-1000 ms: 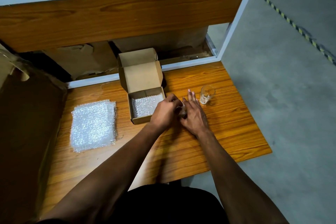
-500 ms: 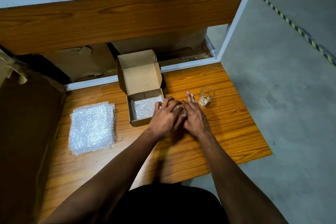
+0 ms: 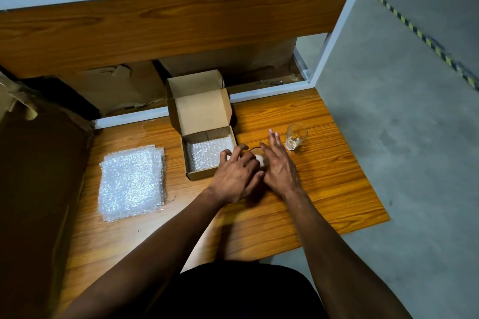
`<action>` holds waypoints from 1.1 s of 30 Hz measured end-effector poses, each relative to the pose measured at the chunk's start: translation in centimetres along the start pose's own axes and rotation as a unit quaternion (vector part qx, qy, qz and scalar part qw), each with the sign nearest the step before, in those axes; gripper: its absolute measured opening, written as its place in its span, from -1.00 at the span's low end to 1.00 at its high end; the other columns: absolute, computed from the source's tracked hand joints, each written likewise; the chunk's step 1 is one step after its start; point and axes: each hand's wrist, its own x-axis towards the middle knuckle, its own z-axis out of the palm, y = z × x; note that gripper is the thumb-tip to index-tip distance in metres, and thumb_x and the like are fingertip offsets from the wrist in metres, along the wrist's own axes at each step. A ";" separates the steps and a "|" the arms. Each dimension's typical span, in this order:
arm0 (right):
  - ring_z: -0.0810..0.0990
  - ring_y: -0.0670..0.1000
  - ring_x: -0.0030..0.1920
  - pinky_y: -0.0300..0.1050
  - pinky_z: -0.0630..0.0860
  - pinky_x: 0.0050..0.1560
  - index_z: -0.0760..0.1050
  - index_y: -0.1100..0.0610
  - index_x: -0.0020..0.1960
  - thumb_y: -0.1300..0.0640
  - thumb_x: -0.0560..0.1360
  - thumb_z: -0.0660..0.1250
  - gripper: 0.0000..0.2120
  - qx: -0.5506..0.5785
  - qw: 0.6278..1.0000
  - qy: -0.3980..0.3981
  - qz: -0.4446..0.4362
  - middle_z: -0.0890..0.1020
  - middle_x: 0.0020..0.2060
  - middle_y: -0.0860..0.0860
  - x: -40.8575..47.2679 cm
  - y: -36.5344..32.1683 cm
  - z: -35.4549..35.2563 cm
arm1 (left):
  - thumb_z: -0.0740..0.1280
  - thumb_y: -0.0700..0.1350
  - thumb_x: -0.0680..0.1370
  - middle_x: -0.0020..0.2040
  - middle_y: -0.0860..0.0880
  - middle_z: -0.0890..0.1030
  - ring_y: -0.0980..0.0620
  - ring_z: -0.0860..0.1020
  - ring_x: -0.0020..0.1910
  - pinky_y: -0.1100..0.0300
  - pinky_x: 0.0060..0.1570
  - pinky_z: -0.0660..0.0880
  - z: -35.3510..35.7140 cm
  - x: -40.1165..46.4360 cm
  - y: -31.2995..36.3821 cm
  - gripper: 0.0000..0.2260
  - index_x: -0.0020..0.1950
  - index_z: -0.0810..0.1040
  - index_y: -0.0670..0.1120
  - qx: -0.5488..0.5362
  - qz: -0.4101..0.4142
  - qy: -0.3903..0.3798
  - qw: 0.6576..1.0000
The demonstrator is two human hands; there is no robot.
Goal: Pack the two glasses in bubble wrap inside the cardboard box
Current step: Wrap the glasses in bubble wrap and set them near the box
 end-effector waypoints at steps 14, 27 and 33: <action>-0.25 0.03 0.67 0.23 0.28 0.57 0.24 0.04 0.65 0.20 0.47 0.53 -0.17 0.000 1.000 -0.003 0.010 -0.23 0.69 -0.02 -0.1 -0.2 -0.2 | -0.02 0.30 0.71 0.36 0.08 0.62 -0.07 0.23 0.61 -0.27 0.41 0.13 -0.5 1.0 -0.5 -0.48 0.31 0.61 0.07 0.011 0.010 -0.048 0.999; -0.29 0.03 0.67 0.23 0.22 0.60 0.18 -0.05 0.67 0.08 0.54 0.49 -0.20 -0.008 1.000 -0.014 0.010 -0.30 0.67 -0.06 -0.1 0.0 0.0 | -0.17 0.36 0.70 0.41 0.10 0.62 0.02 0.07 0.70 -0.37 0.55 -0.24 -1.6 2.0 -0.8 -0.33 0.34 0.64 0.11 -0.008 0.019 -0.075 0.997; -0.27 0.05 0.67 0.27 0.17 0.61 0.23 0.00 0.65 0.03 0.55 0.46 -0.26 0.004 1.000 -0.006 0.001 -0.25 0.68 -0.01 0.0 0.3 0.2 | -0.21 0.38 0.69 0.42 0.09 0.61 0.05 -0.08 0.72 -0.38 0.53 -0.38 -1.9 2.2 -0.5 -0.27 0.33 0.66 0.10 -0.019 0.004 -0.094 0.995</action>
